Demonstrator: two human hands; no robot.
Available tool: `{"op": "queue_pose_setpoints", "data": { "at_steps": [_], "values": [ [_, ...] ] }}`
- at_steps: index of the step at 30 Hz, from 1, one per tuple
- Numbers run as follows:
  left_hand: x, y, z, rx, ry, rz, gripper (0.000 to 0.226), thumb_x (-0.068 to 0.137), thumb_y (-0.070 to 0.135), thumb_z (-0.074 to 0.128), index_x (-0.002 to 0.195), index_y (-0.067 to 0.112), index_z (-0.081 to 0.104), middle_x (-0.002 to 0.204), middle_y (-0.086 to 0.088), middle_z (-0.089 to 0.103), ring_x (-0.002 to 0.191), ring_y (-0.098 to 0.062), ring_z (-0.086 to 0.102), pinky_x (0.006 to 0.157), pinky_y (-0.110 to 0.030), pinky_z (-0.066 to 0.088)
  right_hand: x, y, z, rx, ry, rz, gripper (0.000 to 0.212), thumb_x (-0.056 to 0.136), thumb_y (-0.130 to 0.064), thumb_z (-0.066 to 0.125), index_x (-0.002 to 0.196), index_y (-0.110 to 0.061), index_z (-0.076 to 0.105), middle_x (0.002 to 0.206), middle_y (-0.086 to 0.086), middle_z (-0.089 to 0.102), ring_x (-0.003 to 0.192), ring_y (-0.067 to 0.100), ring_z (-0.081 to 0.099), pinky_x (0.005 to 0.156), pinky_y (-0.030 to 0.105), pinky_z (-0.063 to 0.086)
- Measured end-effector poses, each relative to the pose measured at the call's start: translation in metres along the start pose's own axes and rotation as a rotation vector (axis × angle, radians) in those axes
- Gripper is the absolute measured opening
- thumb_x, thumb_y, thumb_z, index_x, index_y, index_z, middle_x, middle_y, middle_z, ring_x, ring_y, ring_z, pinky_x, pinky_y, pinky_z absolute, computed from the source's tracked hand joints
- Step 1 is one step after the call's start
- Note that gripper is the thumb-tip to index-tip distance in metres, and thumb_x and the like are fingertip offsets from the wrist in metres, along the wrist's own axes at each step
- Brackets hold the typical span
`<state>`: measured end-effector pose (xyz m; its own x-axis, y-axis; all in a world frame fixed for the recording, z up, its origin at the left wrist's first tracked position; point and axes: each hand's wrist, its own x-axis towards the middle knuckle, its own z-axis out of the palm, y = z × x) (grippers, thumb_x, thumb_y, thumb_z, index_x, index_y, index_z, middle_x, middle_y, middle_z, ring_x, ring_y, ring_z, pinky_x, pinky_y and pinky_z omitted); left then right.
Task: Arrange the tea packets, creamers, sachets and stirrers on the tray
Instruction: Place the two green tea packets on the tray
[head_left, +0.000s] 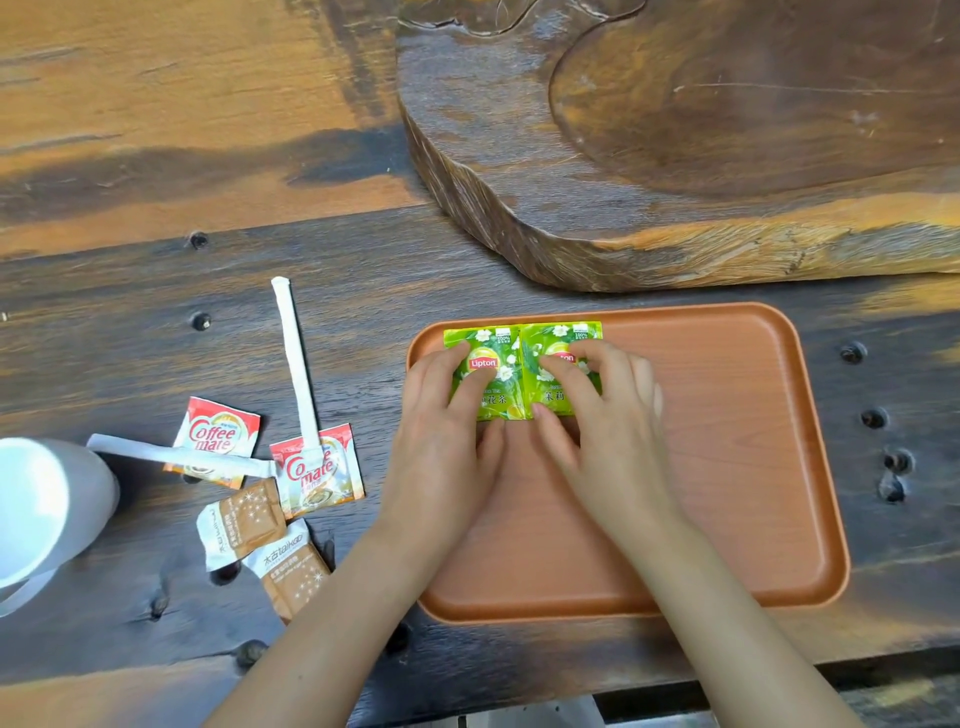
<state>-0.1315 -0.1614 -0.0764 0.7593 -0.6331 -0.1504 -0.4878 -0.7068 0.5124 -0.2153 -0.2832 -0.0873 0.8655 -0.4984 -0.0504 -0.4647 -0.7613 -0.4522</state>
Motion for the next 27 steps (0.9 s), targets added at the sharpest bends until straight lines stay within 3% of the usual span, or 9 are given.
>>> {"op": "queue_pose_setpoints", "data": {
  "at_steps": [19, 25, 27],
  "values": [
    [-0.002, 0.0, -0.008, -0.037, 0.022, 0.01, 0.042, 0.074, 0.006, 0.065, 0.116, 0.007, 0.062, 0.129, -0.015, 0.053, 0.124, -0.03, 0.043, 0.107, -0.022, 0.022, 0.002, -0.001, -0.007, 0.094, 0.038, 0.004, 0.037, 0.083, -0.035, 0.055, 0.116, -0.018, 0.058, 0.121, 0.009, 0.05, 0.105, 0.023, 0.043, 0.093, 0.034, 0.034],
    [-0.02, -0.02, -0.034, -0.075, 0.111, -0.069, 0.036, 0.074, 0.011, 0.062, 0.11, 0.009, 0.064, 0.128, -0.011, 0.056, 0.119, -0.018, 0.039, 0.102, -0.006, 0.017, 0.001, -0.012, -0.015, 0.135, 0.036, -0.026, 0.034, 0.083, -0.033, 0.053, 0.112, -0.016, 0.058, 0.116, 0.008, 0.052, 0.102, 0.02, 0.041, 0.093, 0.03, 0.031],
    [-0.036, -0.034, -0.044, -0.073, 0.15, -0.144, 0.034, 0.076, 0.016, 0.06, 0.109, 0.011, 0.065, 0.126, -0.011, 0.057, 0.118, -0.02, 0.042, 0.102, -0.012, 0.023, -0.001, -0.023, -0.015, 0.148, 0.013, -0.062, 0.033, 0.084, -0.03, 0.054, 0.113, -0.016, 0.058, 0.113, 0.006, 0.054, 0.101, 0.021, 0.042, 0.092, 0.028, 0.031]
  ]
}}
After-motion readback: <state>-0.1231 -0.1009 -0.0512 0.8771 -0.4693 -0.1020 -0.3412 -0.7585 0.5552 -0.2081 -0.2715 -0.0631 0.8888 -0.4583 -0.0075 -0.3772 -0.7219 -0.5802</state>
